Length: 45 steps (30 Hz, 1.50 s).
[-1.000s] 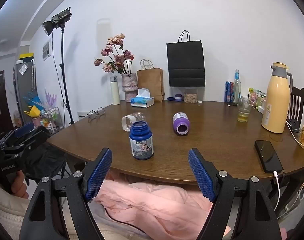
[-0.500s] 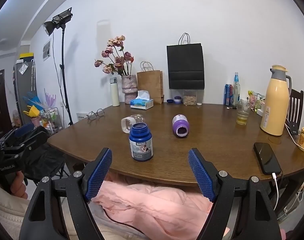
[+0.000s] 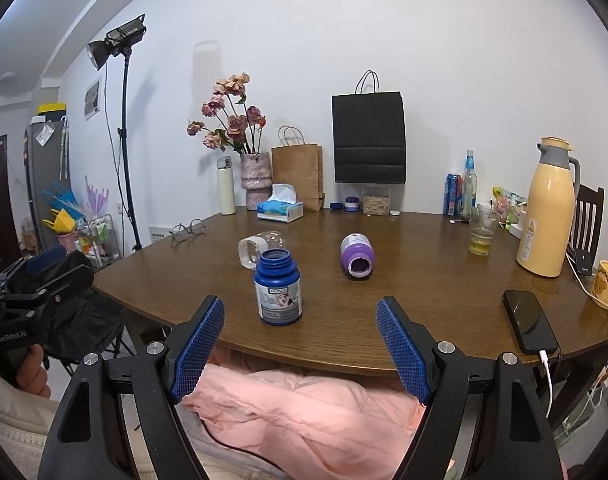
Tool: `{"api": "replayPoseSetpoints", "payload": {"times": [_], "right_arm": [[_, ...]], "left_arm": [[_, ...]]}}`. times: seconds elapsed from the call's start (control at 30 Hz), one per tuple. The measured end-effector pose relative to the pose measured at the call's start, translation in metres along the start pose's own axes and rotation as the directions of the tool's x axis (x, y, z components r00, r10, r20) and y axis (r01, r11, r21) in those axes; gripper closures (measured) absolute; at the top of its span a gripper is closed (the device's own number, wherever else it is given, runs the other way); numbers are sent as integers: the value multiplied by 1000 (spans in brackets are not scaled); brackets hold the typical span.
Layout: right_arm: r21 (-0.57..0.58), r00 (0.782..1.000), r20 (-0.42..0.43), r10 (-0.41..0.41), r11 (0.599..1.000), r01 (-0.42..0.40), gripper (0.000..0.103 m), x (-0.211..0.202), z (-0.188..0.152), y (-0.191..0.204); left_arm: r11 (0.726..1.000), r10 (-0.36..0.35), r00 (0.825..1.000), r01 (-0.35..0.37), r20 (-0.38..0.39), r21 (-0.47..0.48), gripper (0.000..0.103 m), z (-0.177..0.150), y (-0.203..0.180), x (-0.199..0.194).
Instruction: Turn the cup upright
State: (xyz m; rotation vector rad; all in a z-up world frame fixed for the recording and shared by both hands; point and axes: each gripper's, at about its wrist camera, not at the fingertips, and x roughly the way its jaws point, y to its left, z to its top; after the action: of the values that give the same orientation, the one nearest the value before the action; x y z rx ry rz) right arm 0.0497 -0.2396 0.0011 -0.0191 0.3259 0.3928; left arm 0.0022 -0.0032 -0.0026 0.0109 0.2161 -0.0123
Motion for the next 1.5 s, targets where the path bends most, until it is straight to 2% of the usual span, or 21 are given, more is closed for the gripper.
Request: {"api": "replayPoseSetpoints", "payload": {"times": [1.5], "right_arm": [[-5, 1000, 5, -11, 1000, 11, 20, 2, 0, -1]], "left_arm": [[1000, 1, 1000, -1, 5, 2, 0, 5, 3, -3]]}}
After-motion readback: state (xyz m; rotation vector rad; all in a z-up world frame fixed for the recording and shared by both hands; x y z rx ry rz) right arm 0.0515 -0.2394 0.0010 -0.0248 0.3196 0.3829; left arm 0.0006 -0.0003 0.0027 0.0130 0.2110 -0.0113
